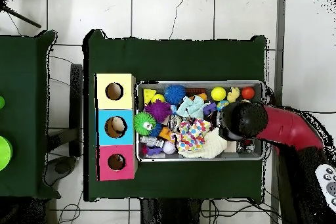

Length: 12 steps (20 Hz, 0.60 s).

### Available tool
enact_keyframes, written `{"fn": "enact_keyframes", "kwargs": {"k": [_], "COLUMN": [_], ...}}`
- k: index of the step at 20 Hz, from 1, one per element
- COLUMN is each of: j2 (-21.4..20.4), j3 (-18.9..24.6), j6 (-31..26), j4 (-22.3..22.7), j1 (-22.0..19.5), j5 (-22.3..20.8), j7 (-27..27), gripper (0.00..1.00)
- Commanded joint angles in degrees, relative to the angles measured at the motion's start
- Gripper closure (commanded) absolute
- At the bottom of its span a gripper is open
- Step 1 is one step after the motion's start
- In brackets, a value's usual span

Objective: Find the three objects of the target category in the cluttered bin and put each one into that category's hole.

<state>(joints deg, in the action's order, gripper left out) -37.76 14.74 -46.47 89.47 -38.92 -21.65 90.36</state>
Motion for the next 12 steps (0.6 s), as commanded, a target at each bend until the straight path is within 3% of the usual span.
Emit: {"fn": "enact_keyframes", "kwargs": {"k": [1,12], "j2": [6.02,14.67], "j3": [2.72,2.89], "j6": [-1.89,-8.68], "j4": [-10.59,-26.01], "j1": [3.81,5.75], "j5": [-2.15,-1.16], "j7": [-0.29,-4.75], "gripper": [0.00,0.00]}}
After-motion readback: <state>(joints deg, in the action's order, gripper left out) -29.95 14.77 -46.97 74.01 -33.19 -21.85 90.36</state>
